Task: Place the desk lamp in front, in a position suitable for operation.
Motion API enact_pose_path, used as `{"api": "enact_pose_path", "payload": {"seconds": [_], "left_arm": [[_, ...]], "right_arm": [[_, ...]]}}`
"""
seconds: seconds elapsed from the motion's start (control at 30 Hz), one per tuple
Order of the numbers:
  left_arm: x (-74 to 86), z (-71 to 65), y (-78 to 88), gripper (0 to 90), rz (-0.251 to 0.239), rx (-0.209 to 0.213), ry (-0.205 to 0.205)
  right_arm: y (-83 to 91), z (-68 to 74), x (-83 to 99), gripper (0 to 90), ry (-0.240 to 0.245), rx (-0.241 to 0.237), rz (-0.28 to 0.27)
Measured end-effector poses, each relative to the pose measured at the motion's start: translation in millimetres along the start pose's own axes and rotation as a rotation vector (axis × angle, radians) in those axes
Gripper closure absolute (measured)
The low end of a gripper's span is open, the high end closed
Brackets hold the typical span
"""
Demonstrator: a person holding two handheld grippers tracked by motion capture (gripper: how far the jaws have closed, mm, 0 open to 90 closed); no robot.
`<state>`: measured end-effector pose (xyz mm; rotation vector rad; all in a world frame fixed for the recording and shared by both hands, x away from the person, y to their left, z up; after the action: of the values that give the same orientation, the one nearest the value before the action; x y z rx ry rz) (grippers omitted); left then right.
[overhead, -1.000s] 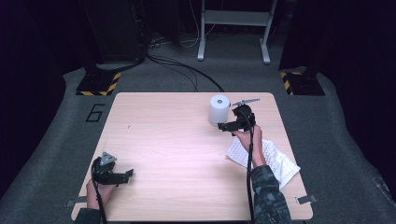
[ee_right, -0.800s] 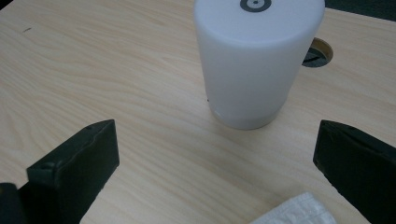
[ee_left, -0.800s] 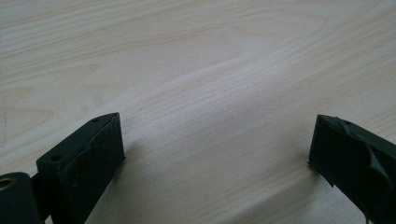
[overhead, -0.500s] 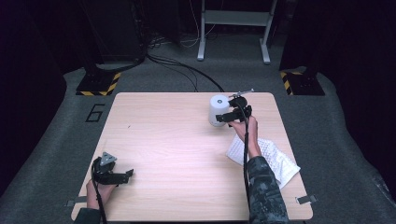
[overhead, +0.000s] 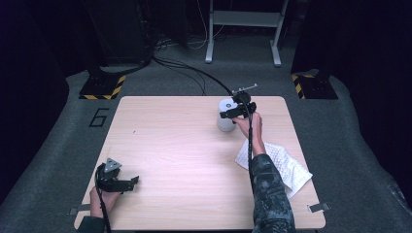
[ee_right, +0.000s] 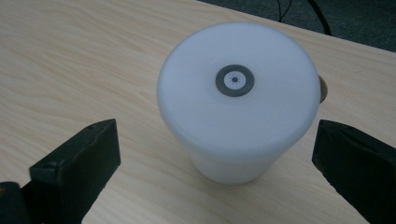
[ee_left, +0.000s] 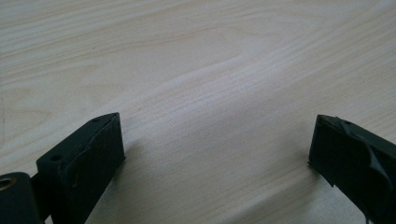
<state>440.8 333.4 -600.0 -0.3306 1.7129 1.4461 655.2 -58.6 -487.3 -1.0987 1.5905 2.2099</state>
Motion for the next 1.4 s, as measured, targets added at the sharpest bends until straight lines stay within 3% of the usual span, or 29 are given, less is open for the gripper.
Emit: {"api": "enact_pose_path", "payload": {"seconds": [0.77, 1.03, 1.2, 1.4], "left_arm": [[0.0, -0.3, 0.0, 3.0, 0.0, 0.002, -0.002], [-0.1, -0.4, 0.0, 3.1, -0.001, 0.002, -0.001], [0.2, -0.4, 0.4, 3.1, 0.003, 0.004, -0.002], [-0.1, -0.3, -0.1, 3.1, -0.002, 0.001, -0.001]], "right_arm": [[-33.8, -10.3, -8.8, 2.4, -0.016, 0.087, 0.022], [-37.2, -7.6, -10.6, 7.2, -0.024, 0.113, 0.002], [-37.9, -8.9, -12.4, 8.1, 0.003, 0.135, -0.042], [-36.4, -8.3, -10.7, 8.4, 0.018, 0.132, -0.049]]}}
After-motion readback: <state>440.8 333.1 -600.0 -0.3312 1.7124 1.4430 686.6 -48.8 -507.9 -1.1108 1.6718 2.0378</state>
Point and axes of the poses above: each handheld gripper's, and its own axes: y roughly backward along the jaws, x roughly out of its underside, z roughly to its left, the point moved 10 cm from there along -y, roughly forward along the jaws, and after that the axes turned 2 degrees about -y, right-handed, at the moved point
